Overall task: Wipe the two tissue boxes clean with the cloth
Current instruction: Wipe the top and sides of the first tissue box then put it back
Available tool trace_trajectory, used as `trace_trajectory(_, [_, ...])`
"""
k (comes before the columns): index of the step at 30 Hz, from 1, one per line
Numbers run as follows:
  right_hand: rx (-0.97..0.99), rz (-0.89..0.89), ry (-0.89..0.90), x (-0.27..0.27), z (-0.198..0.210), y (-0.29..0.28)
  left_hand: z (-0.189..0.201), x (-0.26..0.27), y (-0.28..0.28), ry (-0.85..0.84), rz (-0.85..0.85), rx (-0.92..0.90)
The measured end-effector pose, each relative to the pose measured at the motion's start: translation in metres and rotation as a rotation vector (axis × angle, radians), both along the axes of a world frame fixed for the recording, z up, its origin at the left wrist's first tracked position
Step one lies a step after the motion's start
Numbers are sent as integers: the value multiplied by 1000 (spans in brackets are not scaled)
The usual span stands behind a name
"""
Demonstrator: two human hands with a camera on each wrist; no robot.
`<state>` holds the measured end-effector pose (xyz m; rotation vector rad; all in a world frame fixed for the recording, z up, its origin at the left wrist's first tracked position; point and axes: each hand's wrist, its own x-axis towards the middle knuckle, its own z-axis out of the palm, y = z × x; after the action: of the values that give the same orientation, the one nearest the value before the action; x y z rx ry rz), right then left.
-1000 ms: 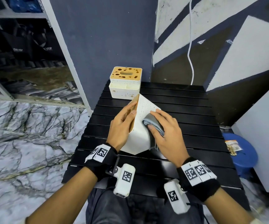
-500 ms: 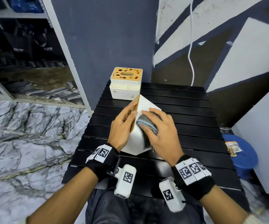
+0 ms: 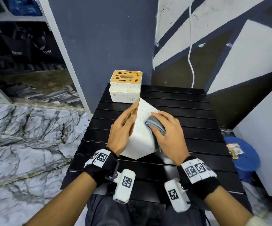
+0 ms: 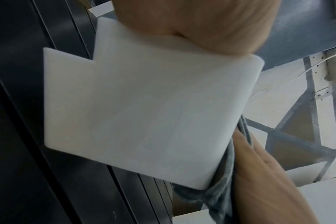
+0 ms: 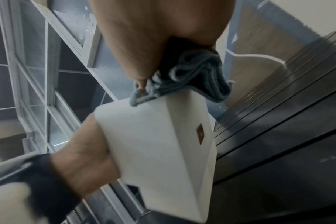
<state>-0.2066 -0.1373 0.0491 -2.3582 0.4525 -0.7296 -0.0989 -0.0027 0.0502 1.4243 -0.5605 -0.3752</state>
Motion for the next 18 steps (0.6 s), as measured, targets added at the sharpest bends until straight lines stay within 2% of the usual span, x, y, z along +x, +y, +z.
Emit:
trace_trajectory(3, [-54,52,-33,-13,-1,14,1,0,-1,-28,-6,12])
trace_trajectory(7, [6,117,-67,-8,7,21,0,0,0,-15,-19,9])
trace_trajectory(12, [1,31,-32,12,1,-3,-1,0,0,2,-17,21])
trace_trajectory(15, [63,-19,-17,4,-3,-6,-1,-1,-1,-17,-8,27])
trace_trajectory(18, [41,14,-14,-11,-4,5,-1,0,0,-18,4,16])
